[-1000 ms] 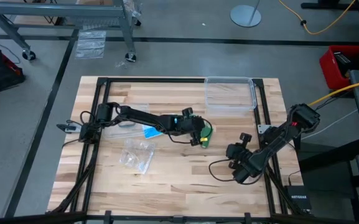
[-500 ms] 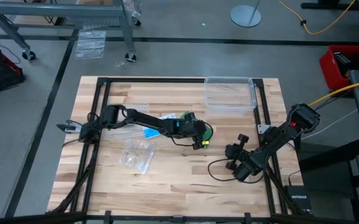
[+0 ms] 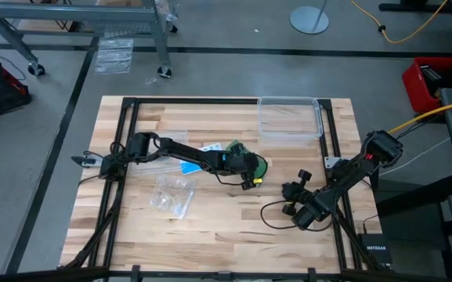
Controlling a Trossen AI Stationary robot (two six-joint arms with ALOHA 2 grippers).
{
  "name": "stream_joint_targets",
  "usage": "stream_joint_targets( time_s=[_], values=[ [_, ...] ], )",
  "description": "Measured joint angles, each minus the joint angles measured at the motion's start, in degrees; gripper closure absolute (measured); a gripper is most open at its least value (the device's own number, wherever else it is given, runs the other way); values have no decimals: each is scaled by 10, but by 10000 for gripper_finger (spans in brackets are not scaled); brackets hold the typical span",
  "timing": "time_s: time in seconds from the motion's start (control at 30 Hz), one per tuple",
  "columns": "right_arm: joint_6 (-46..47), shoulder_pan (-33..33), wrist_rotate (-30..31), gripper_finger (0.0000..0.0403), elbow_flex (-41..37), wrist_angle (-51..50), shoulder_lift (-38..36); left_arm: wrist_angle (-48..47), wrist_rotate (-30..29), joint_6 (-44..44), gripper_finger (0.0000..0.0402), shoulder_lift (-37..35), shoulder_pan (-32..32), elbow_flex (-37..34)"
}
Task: Roll bandage
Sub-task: Roll the green bandage
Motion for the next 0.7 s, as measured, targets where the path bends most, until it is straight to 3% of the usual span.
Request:
stream_joint_targets(
  time_s=[0.7],
  values=[
    [0,0,-2,402,0,19,0,77,27,-36,265,44,-26,0]
  ],
)
